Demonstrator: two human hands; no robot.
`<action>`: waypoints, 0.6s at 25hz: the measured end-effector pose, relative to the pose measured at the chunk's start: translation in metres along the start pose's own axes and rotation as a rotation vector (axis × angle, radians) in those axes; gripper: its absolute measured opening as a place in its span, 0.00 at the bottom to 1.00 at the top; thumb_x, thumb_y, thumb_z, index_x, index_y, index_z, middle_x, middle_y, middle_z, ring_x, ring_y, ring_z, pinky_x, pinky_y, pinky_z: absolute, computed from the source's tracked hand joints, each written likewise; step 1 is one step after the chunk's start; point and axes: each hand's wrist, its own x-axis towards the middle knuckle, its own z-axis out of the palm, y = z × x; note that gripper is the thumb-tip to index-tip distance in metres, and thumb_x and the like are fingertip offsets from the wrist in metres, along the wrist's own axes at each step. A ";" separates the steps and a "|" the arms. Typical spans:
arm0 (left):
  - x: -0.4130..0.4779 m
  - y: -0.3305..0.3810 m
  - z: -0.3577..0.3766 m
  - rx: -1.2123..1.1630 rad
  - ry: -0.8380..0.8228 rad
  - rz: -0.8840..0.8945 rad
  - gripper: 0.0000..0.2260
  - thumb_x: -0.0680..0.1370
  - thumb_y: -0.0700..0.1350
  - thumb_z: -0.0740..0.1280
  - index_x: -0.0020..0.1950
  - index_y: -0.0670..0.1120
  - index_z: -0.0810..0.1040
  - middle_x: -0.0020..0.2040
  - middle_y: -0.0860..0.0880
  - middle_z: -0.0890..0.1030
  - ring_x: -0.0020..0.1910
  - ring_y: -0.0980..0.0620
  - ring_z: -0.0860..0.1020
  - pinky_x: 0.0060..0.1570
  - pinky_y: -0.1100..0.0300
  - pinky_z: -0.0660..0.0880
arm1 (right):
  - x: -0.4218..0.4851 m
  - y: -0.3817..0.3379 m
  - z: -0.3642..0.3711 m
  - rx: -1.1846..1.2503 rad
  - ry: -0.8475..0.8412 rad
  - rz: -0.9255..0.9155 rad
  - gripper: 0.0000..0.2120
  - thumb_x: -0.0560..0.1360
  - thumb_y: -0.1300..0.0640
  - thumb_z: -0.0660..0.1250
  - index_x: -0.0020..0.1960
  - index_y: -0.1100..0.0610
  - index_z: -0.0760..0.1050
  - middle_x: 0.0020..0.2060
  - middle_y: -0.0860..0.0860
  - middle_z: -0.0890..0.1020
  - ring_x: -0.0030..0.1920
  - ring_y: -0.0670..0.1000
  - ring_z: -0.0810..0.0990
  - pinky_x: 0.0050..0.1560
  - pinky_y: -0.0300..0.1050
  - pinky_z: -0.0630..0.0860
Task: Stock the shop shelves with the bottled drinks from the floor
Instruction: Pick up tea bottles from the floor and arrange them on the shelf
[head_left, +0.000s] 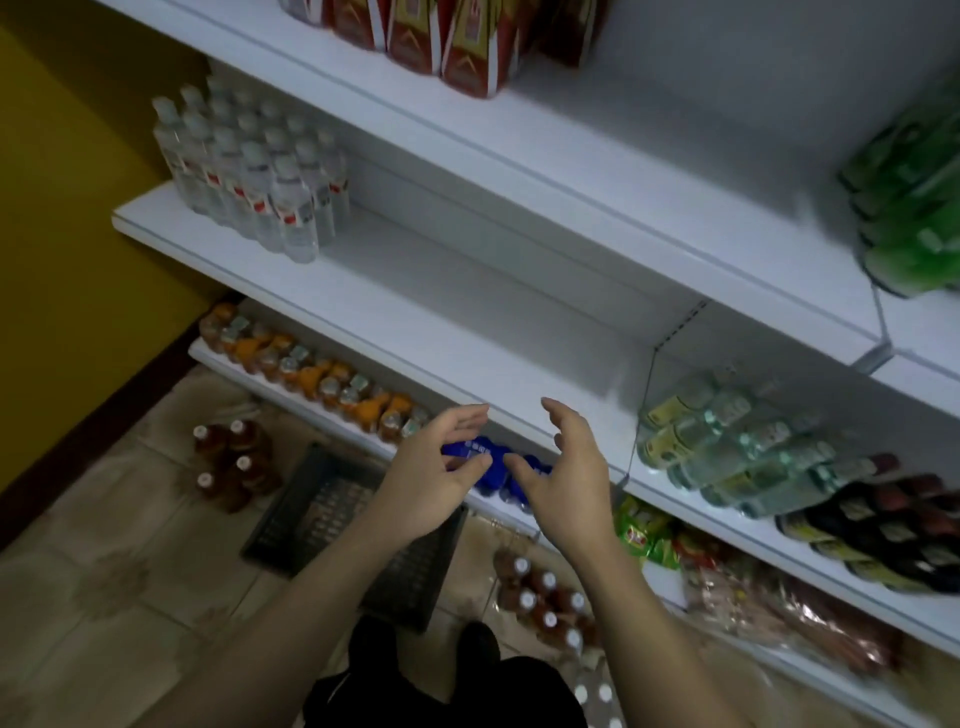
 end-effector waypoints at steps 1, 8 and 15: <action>-0.005 -0.006 0.010 0.011 -0.011 -0.028 0.23 0.78 0.40 0.69 0.71 0.53 0.70 0.65 0.61 0.75 0.62 0.67 0.72 0.52 0.77 0.70 | -0.006 0.013 -0.001 -0.007 -0.017 0.022 0.33 0.74 0.55 0.74 0.75 0.52 0.64 0.69 0.46 0.70 0.66 0.44 0.69 0.64 0.34 0.65; -0.029 -0.046 0.090 0.143 -0.066 -0.155 0.23 0.76 0.40 0.71 0.69 0.54 0.71 0.62 0.60 0.74 0.60 0.65 0.72 0.58 0.73 0.69 | -0.035 0.111 -0.004 0.024 -0.098 0.117 0.31 0.71 0.60 0.75 0.71 0.55 0.68 0.65 0.49 0.73 0.60 0.44 0.72 0.60 0.30 0.66; -0.046 -0.112 0.177 0.112 -0.056 -0.361 0.20 0.77 0.43 0.70 0.66 0.57 0.72 0.61 0.58 0.76 0.61 0.60 0.75 0.56 0.68 0.73 | -0.060 0.227 0.009 0.031 -0.170 0.264 0.25 0.72 0.62 0.74 0.68 0.55 0.72 0.63 0.52 0.76 0.57 0.44 0.72 0.54 0.33 0.63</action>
